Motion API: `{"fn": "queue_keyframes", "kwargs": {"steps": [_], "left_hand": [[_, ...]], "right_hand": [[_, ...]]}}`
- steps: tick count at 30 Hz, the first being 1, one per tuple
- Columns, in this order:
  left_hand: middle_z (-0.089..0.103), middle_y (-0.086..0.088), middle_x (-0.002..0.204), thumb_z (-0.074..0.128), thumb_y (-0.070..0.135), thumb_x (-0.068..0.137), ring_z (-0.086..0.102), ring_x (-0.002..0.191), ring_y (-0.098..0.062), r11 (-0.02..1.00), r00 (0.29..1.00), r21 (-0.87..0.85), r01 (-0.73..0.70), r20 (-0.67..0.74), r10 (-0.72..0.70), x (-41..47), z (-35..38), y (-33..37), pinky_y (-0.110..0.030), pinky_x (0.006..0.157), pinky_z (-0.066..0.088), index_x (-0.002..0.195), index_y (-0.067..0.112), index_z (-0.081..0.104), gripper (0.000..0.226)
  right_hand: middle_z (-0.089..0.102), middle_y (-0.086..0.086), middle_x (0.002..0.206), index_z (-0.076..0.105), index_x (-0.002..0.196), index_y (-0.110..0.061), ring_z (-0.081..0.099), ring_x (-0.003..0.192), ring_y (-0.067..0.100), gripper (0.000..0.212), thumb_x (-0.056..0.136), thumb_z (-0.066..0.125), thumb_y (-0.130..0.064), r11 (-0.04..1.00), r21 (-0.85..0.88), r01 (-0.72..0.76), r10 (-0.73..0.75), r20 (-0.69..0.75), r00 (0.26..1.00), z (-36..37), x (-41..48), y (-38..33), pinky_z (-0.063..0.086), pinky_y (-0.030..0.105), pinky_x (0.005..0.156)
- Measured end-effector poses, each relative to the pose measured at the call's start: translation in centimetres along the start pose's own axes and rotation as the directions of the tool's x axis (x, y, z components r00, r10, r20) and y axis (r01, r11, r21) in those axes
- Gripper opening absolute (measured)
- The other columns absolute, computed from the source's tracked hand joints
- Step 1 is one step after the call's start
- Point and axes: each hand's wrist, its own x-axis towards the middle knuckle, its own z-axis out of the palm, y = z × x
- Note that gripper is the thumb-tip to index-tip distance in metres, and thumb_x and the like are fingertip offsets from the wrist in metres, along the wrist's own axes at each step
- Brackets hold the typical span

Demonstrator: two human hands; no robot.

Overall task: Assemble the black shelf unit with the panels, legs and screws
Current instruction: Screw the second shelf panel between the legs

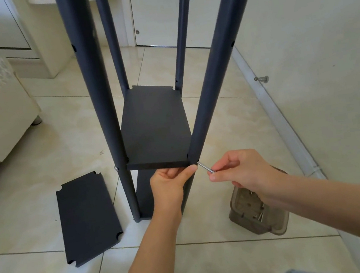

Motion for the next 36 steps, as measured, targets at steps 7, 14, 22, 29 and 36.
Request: {"fn": "queue_keyframes", "kwargs": {"steps": [7,14,22,29,36], "left_hand": [[0.078,0.004,0.09,0.077,-0.003,0.079,0.074,0.081,-0.003,1.0,1.0,-0.022,0.02,-0.011,-0.02,0.08,-0.04,0.01,-0.007,0.063,0.051,0.102,0.009,0.072,0.026],[0.078,0.007,0.084,0.078,-0.002,0.079,0.073,0.077,-0.001,1.0,0.999,-0.014,0.025,-0.029,-0.026,0.03,-0.02,0.05,-0.006,0.061,0.05,0.099,0.009,0.072,0.024],[0.076,0.013,0.077,0.077,-0.001,0.08,0.071,0.072,0.003,1.0,0.999,-0.004,0.027,-0.023,-0.027,-0.07,0.01,0.16,-0.005,0.058,0.048,0.093,0.013,0.071,0.02],[0.076,0.014,0.077,0.077,0.0,0.081,0.071,0.073,0.003,1.0,0.999,0.0,0.028,-0.02,-0.028,-0.04,-0.06,0.14,-0.005,0.058,0.048,0.092,0.017,0.07,0.021],[0.077,0.013,0.079,0.078,0.002,0.081,0.072,0.075,0.001,1.0,1.0,0.003,0.024,-0.014,-0.024,0.02,-0.14,0.05,-0.006,0.059,0.049,0.095,0.014,0.071,0.02]], "right_hand": [[0.075,0.006,0.08,0.072,0.086,-0.002,0.055,0.044,-0.003,0.016,0.073,0.082,-0.003,0.999,0.035,-0.014,0.014,-0.014,1.0,0.0,0.15,0.16,0.037,0.005,0.045],[0.076,0.008,0.084,0.073,0.088,0.0,0.054,0.043,-0.003,0.018,0.073,0.082,-0.002,1.0,0.023,-0.015,0.016,-0.015,1.0,0.05,0.25,0.28,0.037,0.007,0.045],[0.076,0.006,0.082,0.073,0.084,-0.003,0.051,0.043,-0.001,0.015,0.073,0.082,-0.004,1.0,0.008,-0.02,0.02,-0.012,1.0,-0.03,0.38,0.41,0.037,0.02,0.053],[0.076,0.003,0.082,0.074,0.085,-0.005,0.055,0.045,-0.003,0.015,0.073,0.082,-0.006,1.0,-0.013,0.011,-0.011,-0.013,1.0,-0.24,0.35,0.24,0.038,0.015,0.054],[0.076,0.001,0.081,0.074,0.081,-0.009,0.062,0.056,-0.001,0.012,0.073,0.083,-0.007,0.997,-0.051,0.05,-0.05,0.001,0.999,-0.31,0.29,0.02,0.039,0.012,0.057]]}}
